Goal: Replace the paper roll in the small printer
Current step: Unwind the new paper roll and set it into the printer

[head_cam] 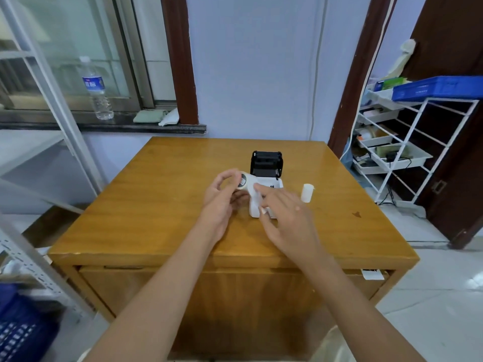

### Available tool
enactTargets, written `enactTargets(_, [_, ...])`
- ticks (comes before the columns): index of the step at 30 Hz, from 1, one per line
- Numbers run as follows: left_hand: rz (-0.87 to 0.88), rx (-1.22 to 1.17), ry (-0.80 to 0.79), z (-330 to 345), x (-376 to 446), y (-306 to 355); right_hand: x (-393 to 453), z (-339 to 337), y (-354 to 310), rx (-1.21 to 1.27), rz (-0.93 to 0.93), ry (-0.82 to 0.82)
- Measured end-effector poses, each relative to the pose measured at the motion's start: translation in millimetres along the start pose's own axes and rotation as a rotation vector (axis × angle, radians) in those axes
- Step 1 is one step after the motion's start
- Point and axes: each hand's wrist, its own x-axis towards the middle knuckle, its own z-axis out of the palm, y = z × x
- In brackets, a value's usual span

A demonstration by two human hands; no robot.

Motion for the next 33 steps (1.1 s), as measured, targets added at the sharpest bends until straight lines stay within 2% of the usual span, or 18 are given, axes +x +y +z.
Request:
enactTargets(4, [-0.008, 0.007, 0.002, -2, 1, -1, -3, -7, -6, 0.051, -0.027, -0.027])
enactTargets(8, [-0.009, 0.082, -0.085, -4, 0, 0, -3, -9, -5, 0.201, 0.094, 0.063])
enactTargets(11, [-0.001, 0.168, -0.170, -1, -7, 3, -1, -4, -2, 0.175, 0.115, 0.074])
enactTargets(14, [0.010, 0.204, -0.191, 1, -9, 4, 1, -2, 0, 0.151, 0.115, 0.081])
enactTargets(18, [0.018, 0.230, -0.194, 2, -10, 3, 1, -3, 3, 0.139, 0.145, 0.169])
enactTargets(22, [0.016, 0.224, -0.197, 1, -8, -1, 1, -1, 3, 0.100, 0.097, 0.166])
enactTargets(33, [-0.018, 0.276, -0.276, 6, -12, 2, 0, -2, -1, 0.038, 0.109, 0.157])
